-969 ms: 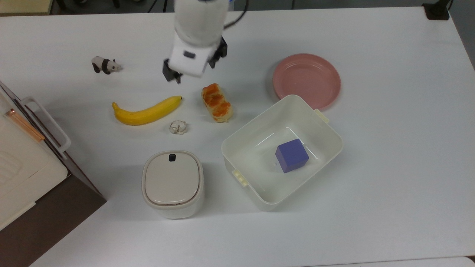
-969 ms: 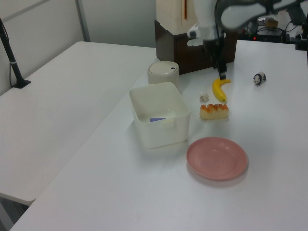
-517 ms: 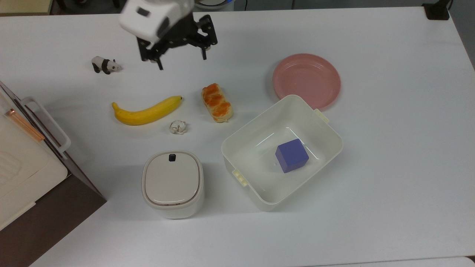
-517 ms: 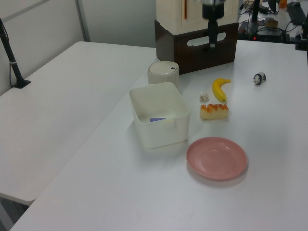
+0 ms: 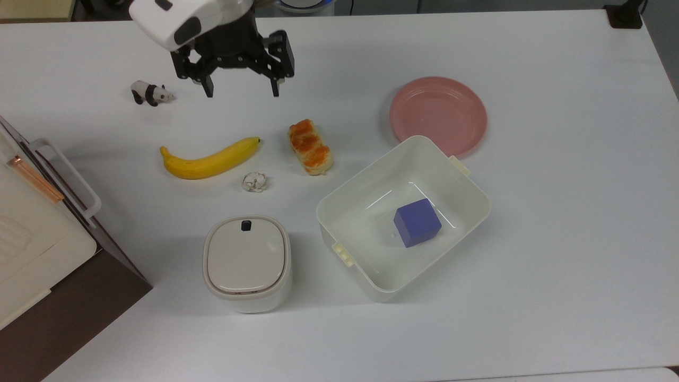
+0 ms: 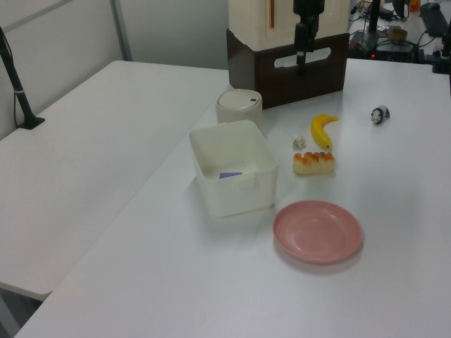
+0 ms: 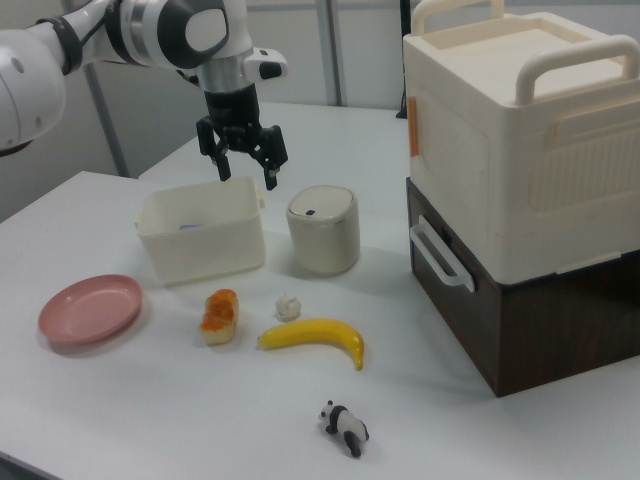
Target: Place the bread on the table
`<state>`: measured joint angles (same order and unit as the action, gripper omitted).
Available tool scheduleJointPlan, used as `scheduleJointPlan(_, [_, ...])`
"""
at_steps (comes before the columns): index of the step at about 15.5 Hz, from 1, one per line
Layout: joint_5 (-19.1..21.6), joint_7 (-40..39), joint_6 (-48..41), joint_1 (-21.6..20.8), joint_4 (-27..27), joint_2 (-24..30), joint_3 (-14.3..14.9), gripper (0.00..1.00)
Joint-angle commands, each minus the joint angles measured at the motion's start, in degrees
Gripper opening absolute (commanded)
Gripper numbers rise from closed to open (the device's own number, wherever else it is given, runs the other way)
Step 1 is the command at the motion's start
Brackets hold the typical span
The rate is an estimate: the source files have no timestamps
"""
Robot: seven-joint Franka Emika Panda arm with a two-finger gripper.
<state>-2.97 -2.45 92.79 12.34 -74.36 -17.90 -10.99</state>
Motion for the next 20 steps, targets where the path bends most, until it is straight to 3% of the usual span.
scheduleJointPlan(1, [1.7, 3.5, -2.3, -2.1, 1.9, 0.0, 2.4, 1.00])
scheduleJointPlan(8, [1.9, 4.0, -7.4, -1.4, 2.1, 2.3, 2.3, 1.00])
scheduleJointPlan(20, [1.7, 4.1, -1.8, -1.3, 2.1, 2.2, 2.2, 1.00])
